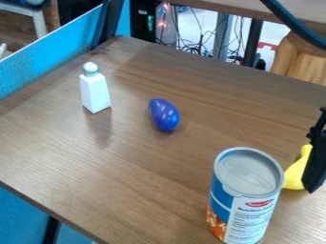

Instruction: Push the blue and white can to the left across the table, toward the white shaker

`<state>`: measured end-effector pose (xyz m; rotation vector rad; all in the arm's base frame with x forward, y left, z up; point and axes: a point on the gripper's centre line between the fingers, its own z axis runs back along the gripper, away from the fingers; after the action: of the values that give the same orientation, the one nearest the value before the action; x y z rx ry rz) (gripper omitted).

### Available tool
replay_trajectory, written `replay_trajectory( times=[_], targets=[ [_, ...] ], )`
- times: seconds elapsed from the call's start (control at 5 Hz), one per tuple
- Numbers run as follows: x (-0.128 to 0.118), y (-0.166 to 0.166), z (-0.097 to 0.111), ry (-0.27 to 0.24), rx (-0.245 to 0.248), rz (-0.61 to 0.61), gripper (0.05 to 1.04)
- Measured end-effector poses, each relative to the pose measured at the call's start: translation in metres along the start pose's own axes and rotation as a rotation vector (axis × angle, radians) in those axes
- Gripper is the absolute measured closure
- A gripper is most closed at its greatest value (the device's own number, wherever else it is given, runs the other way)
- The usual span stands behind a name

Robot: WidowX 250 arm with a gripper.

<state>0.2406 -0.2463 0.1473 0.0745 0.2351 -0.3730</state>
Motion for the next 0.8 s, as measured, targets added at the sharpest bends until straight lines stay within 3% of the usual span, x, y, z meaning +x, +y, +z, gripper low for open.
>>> replay_trajectory(
  times=[0.2, 0.4, 0.6, 0.8],
  targets=[
    [0.002, 0.000, -0.014, 0.035, 0.016, 0.003, 0.079],
    [-0.001, 0.004, -0.035, 0.009, 0.017, 0.043, 0.079],
    [-0.005, 0.012, -0.031, -0.075, 0.024, 0.138, 0.079],
    [-0.007, 0.011, -0.032, -0.080, 0.032, 0.176, 0.079]
  ],
)
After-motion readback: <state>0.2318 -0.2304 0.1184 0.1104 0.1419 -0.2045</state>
